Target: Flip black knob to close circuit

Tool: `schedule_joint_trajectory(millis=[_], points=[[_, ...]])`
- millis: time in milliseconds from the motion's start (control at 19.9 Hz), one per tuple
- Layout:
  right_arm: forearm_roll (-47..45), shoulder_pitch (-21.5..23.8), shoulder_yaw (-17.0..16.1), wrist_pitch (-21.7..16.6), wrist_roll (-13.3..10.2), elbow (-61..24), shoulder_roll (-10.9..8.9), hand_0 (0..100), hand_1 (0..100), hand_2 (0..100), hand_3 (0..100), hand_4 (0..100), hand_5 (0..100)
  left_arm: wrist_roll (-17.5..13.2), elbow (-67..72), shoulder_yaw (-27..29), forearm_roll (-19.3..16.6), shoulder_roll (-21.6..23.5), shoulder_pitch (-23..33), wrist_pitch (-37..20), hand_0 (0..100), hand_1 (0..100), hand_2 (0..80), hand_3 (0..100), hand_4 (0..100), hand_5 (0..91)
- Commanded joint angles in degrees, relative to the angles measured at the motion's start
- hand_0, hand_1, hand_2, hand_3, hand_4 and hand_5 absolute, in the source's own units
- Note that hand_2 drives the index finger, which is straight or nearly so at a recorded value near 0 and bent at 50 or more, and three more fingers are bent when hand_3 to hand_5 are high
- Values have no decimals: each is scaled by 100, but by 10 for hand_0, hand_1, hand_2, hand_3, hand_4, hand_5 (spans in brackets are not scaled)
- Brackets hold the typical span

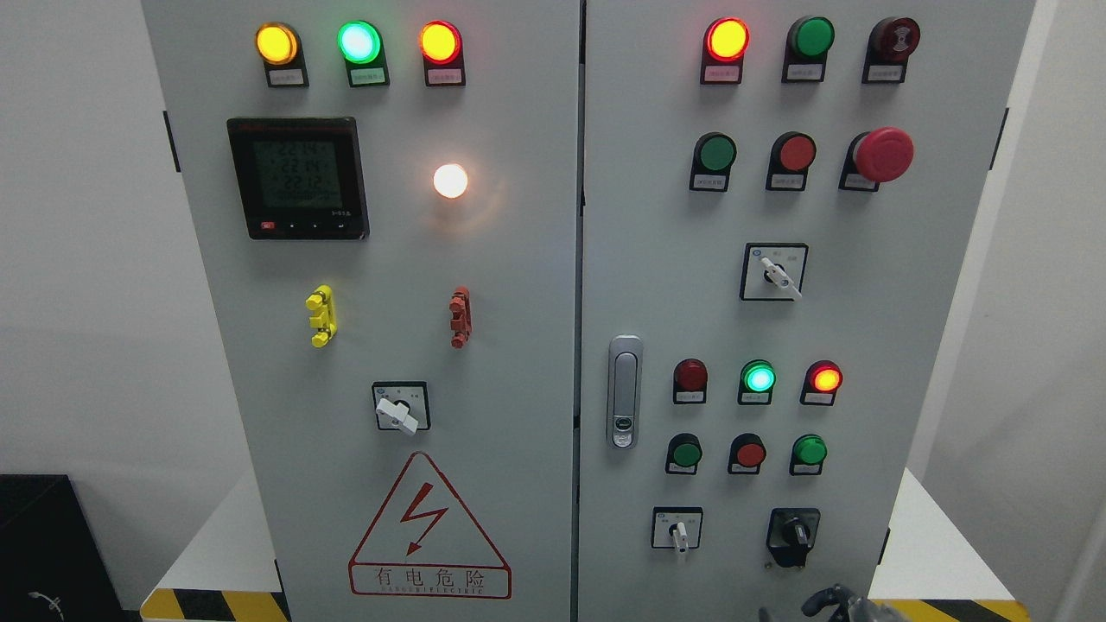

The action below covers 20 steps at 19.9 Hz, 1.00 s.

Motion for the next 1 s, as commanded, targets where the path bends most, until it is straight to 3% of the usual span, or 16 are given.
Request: schedule_joint_trajectory(millis=[0,201,451,702,852,953], points=[[-1481,418,-1,-40,-26,-577,-19,0,93,220,500,447,323,1,123,-114,-123,0,0,2,0,0,0,0,0,0],[-2833,691,-27,-75,-17,-717,-37,0,92,166,350,326,217,1,132,-114,-123,0,0,2,0,0,0,0,0,0],[-4047,902,-88,-470,-8,-718,-72,0,94,63,187,141,0,1,123,-114,-123,9,0,2,0,0,0,0,0,0],[-5024,990,-106,-629,80,-700,-72,0,84,0,80,0,0,1,132,-114,-123,0,0,2,0,0,0,0,0,0],[-5200,1069,-106,-646,308,-700,-72,0,69,0,27,0,0,1,123,-114,-123,0,0,2,0,0,0,0,0,0],[-5332,1087,-106,-646,326,-700,-72,0,54,0,0,0,0,1,132,-114,-123,0,0,2,0,0,0,0,0,0]])
